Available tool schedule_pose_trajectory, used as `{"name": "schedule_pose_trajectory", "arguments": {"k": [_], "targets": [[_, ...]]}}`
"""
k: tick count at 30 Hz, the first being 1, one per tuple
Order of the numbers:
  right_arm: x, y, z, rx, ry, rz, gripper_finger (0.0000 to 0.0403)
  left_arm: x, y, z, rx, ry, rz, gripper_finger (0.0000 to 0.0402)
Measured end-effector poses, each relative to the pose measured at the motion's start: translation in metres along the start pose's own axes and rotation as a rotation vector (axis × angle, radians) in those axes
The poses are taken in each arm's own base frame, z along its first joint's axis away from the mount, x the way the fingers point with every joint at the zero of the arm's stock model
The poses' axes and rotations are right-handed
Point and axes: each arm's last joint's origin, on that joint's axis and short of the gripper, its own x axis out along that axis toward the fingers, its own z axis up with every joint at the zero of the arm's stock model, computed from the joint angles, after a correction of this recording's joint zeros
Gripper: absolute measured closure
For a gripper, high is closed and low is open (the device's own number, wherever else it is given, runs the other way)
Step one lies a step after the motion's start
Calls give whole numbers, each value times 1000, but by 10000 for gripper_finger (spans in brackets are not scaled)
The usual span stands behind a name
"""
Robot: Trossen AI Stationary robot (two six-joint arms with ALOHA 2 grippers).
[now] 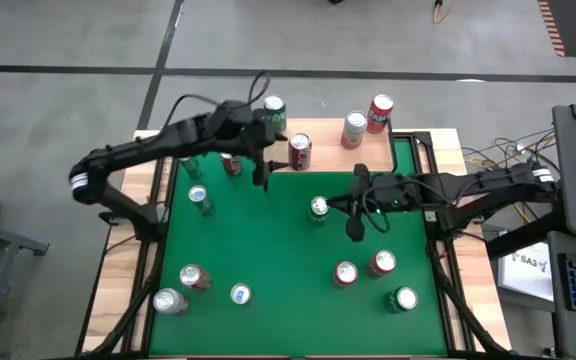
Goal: Place canned beverage on shelf
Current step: Put the middle red soda can on the shelf
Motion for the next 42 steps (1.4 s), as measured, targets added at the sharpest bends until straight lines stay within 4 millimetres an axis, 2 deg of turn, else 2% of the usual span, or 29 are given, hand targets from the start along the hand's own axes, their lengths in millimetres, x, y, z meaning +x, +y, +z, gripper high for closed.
{"name": "schedule_pose_trajectory", "arguments": {"k": [6, 14, 18, 25, 34, 42], "targets": [[18, -24, 0, 40, 16, -93, 392, -11, -24, -35, 37, -155, 13, 127], [39, -49, 0, 66, 25, -175, 392, -25, -34, -74, 48, -277, 39, 164], [50, -54, 10, 28, 16, -193, 392, -32, -36, -86, 82, -336, 58, 175], [72, -53, 32, -48, 54, -201, 392, -40, -40, -100, 181, -373, 88, 183], [82, -56, 55, -46, 131, -277, 392, -58, -43, -114, 251, -474, 139, 183], [83, -57, 58, -25, 181, -337, 392, -64, -45, -123, 275, -502, 157, 183]]}}
